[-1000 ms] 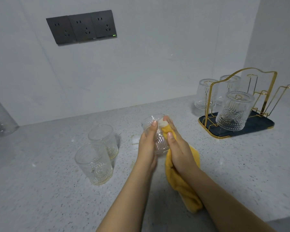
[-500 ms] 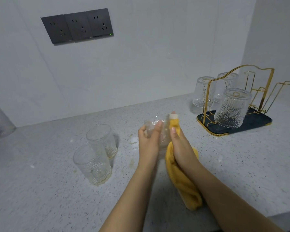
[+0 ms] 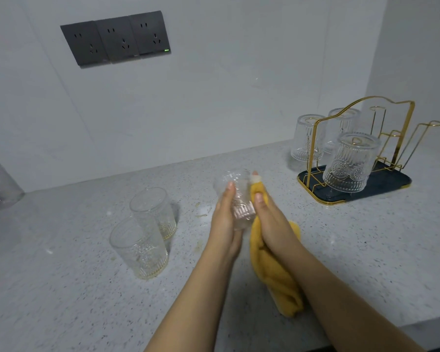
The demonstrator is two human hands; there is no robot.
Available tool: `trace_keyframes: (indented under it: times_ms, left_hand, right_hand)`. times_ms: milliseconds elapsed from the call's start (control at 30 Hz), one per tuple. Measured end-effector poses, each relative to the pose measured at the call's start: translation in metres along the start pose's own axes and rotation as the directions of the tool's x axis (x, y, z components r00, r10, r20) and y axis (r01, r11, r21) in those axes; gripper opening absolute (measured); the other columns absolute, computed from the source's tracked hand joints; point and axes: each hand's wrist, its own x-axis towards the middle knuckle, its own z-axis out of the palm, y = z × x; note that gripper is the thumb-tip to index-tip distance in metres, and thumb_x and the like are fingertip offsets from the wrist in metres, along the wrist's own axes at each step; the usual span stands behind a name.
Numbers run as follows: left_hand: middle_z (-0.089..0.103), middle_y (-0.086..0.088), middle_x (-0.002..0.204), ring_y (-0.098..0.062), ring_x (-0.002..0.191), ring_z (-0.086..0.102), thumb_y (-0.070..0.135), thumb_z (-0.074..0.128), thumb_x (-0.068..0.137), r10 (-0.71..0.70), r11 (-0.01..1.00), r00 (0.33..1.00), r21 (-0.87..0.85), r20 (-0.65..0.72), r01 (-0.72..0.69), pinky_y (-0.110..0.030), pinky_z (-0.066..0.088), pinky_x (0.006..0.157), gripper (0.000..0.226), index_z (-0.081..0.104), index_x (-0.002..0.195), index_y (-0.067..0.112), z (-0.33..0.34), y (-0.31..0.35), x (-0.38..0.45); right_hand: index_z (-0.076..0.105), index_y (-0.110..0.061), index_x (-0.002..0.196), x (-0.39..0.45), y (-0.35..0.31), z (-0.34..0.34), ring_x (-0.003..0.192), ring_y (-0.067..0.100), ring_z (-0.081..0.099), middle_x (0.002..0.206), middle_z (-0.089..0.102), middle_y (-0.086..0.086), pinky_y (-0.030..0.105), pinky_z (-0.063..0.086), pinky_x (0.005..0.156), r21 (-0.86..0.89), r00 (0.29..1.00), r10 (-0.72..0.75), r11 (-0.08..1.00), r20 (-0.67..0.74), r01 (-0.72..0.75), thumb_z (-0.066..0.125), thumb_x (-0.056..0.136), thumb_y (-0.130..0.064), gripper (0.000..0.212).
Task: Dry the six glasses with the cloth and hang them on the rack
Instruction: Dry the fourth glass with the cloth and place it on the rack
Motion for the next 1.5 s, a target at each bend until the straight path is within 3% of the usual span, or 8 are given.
trace_keyframes:
  times_ms: [133,333,600,800,933,1100,1300,1500]
  left_hand:
    - [0.068,-0.016,0.124,-0.029,0.116,0.065,0.049,0.055,0.092,0.058,0.992,0.998,0.110,-0.028,-0.054,-0.049,0.044,0.108,0.058,0.060,0.130,0.005,-0.010,0.008,0.005]
    - [0.068,-0.007,0.126,-0.024,0.118,0.064,0.066,0.078,0.064,0.052,0.960,0.998,0.273,0.026,-0.057,-0.047,0.048,0.103,0.088,0.057,0.132,0.014,0.002,-0.006,-0.006]
    - [0.063,-0.012,0.132,-0.027,0.122,0.060,0.069,0.075,0.063,0.133,0.969,0.983,0.224,-0.124,-0.103,-0.050,0.044,0.107,0.094,0.055,0.134,0.010,-0.011,0.003,0.002]
    - [0.061,0.006,0.133,-0.009,0.122,0.057,0.067,0.079,0.060,0.064,0.943,0.998,0.326,0.016,-0.066,-0.033,0.046,0.103,0.089,0.054,0.134,0.023,0.000,-0.007,-0.009]
    - [0.058,0.000,0.139,-0.016,0.126,0.057,0.072,0.080,0.053,0.096,0.961,0.993,0.267,-0.062,-0.076,-0.043,0.045,0.108,0.109,0.046,0.142,0.019,-0.002,0.000,-0.007]
    - [0.066,-0.004,0.126,-0.015,0.113,0.065,0.073,0.057,0.078,0.158,0.941,0.980,0.318,-0.122,-0.113,-0.036,0.052,0.097,0.077,0.057,0.130,0.016,-0.002,0.001,-0.009]
    - [0.070,0.001,0.121,-0.011,0.111,0.066,0.053,0.066,0.082,0.053,0.934,0.991,0.346,0.123,-0.092,-0.025,0.053,0.091,0.058,0.061,0.127,0.017,0.002,-0.002,-0.013]
    - [0.058,0.001,0.138,-0.014,0.125,0.057,0.087,0.054,0.063,0.153,0.923,0.983,0.372,-0.103,-0.104,-0.043,0.043,0.109,0.101,0.049,0.140,0.022,-0.001,0.004,-0.006]
  right_hand:
    - [0.012,-0.056,0.131,-0.003,0.002,0.008,0.141,-0.005,0.009,0.154,0.013,-0.019,0.021,0.010,0.115,-0.129,0.981,-0.176,0.974,0.081,0.185,0.023,0.099,-0.039,0.038]
    - [0.030,-0.025,0.144,0.010,-0.003,-0.007,0.137,0.016,0.031,0.149,0.034,0.000,0.033,0.022,0.114,0.128,0.967,0.238,0.966,-0.091,-0.225,0.024,0.096,-0.051,0.055]
    - [0.022,-0.035,0.143,-0.004,0.003,0.008,0.138,-0.007,0.017,0.152,0.023,-0.018,0.019,0.015,0.113,-0.027,0.993,-0.118,0.993,0.012,0.118,0.026,0.096,-0.042,0.048]
    - [0.032,-0.021,0.143,0.006,-0.005,-0.004,0.138,0.018,0.030,0.149,0.034,0.002,0.032,0.021,0.112,0.142,0.956,0.273,0.956,-0.102,-0.258,0.022,0.096,-0.051,0.057]
    - [0.025,-0.025,0.145,-0.003,-0.006,0.004,0.139,0.007,0.024,0.152,0.027,-0.005,0.020,0.017,0.110,0.055,0.994,0.080,0.996,-0.076,-0.076,0.023,0.098,-0.043,0.051]
    - [0.012,-0.052,0.134,-0.002,0.000,0.012,0.140,-0.007,0.010,0.154,0.013,-0.018,0.014,0.010,0.113,-0.100,0.988,-0.156,0.983,-0.015,0.154,0.021,0.096,-0.045,0.040]
    - [0.037,-0.026,0.141,0.017,0.004,-0.007,0.134,0.019,0.038,0.145,0.042,0.001,0.042,0.026,0.114,0.206,0.944,0.297,0.942,-0.147,-0.264,0.024,0.088,-0.067,0.068]
    - [0.016,-0.042,0.140,-0.005,-0.006,0.009,0.142,0.000,0.009,0.154,0.014,-0.015,0.019,0.008,0.114,-0.029,0.989,-0.126,0.992,-0.079,0.124,0.021,0.098,-0.041,0.042]
